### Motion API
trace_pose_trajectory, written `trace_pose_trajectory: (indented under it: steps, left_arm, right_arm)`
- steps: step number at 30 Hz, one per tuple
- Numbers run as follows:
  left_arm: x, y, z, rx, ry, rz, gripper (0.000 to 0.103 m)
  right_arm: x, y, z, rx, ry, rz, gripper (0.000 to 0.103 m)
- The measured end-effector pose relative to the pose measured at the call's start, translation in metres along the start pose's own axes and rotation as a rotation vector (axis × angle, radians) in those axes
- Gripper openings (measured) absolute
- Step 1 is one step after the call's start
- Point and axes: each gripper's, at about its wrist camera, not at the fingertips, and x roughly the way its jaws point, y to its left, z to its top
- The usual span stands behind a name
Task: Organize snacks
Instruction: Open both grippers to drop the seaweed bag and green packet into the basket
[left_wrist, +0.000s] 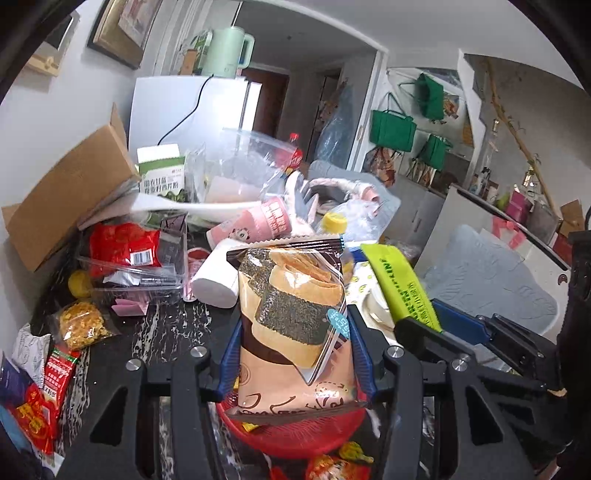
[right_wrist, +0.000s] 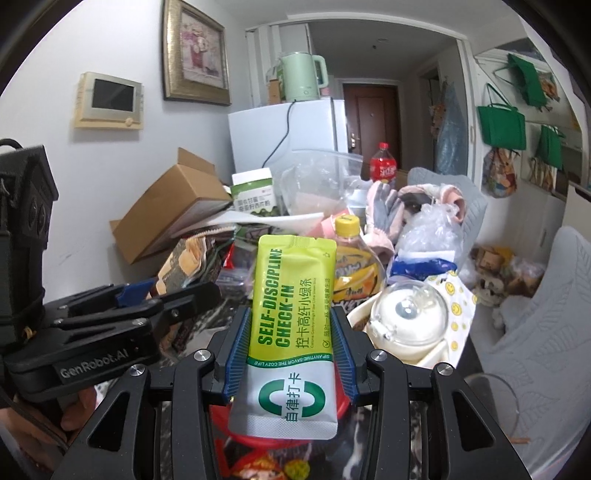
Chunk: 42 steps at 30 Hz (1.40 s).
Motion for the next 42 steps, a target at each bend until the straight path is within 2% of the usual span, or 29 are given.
trace_pose_trajectory:
  steps: [9, 19, 27, 32, 38, 42]
  left_arm:
    - [0.057, 0.021, -0.019, -0.022, 0.171, 0.033, 0.05]
    - [0.08, 0.032, -0.029, -0.018, 0.228, 0.095, 0.05]
    - [0.094, 0.037, -0.035, -0.01, 0.266, 0.131, 0.05]
    - [0.1, 0.034, -0.037, 0.03, 0.286, 0.178, 0.051]
    - [0.102, 0.034, -0.038, 0.03, 0.307, 0.189, 0.051]
    - [0.098, 0.035, -0.037, 0.022, 0.301, 0.191, 0.057]
  right_arm:
    - [0.041, -0.002, -0.02, -0.02, 0.076, -0.052, 0.042]
    - [0.074, 0.002, -0.035, -0.044, 0.138, -0.048, 0.043]
    - [0.088, 0.001, -0.043, -0.046, 0.185, -0.052, 0.049]
    - [0.09, 0.001, -0.045, -0.068, 0.192, -0.08, 0.051]
    - [0.085, 0.001, -0.043, -0.065, 0.193, -0.084, 0.053]
    - [0.077, 0.003, -0.039, -0.071, 0.178, -0.092, 0.053]
